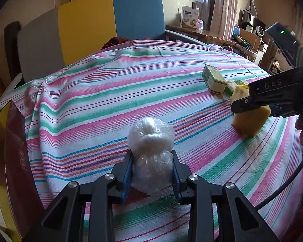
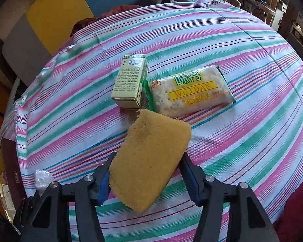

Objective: Organize objects
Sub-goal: 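Carry the plastic bag over the tray and open the left gripper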

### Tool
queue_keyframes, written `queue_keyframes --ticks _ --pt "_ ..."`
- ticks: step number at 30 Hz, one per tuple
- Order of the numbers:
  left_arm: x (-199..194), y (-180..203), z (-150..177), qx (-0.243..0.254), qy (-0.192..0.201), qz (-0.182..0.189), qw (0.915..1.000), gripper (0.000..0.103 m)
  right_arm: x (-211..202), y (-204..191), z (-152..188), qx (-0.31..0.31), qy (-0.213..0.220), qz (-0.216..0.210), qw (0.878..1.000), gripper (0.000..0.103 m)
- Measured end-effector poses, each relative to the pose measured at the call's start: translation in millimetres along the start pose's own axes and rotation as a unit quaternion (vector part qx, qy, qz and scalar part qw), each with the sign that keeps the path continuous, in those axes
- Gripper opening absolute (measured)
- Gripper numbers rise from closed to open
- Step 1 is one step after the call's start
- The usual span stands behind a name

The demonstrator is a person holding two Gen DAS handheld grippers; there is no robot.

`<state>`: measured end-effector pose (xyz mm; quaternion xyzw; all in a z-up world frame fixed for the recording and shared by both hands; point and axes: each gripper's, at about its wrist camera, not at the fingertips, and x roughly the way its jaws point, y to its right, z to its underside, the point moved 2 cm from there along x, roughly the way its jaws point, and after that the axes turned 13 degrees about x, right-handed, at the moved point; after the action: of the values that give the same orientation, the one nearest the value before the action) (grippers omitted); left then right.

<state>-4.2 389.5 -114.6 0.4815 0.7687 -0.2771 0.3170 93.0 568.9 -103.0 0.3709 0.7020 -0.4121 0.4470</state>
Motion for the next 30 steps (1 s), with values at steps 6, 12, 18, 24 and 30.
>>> queue_keyframes --ticks 6,12,18,24,30 --pt "1 0 0 0.002 0.001 -0.001 1.0 0.034 4 0 -1 -0.006 -0.009 -0.002 1.0 0.062" --pt "0 -1 0 0.002 0.0 -0.002 1.0 0.034 6 -3 -3 -0.008 -0.011 -0.002 1.0 0.063" --pt "-1 -4 -1 -0.009 -0.008 -0.007 0.9999 0.033 8 -8 -3 -0.027 0.0 0.01 1.0 0.061" --pt "-41 -13 -7 -0.037 0.007 -0.013 0.9992 0.033 9 -12 -1 -0.049 0.007 0.023 0.999 0.061" --pt "-100 -32 -13 -0.056 0.037 -0.059 0.996 0.033 7 -9 -1 -0.051 0.012 0.025 0.998 0.061"
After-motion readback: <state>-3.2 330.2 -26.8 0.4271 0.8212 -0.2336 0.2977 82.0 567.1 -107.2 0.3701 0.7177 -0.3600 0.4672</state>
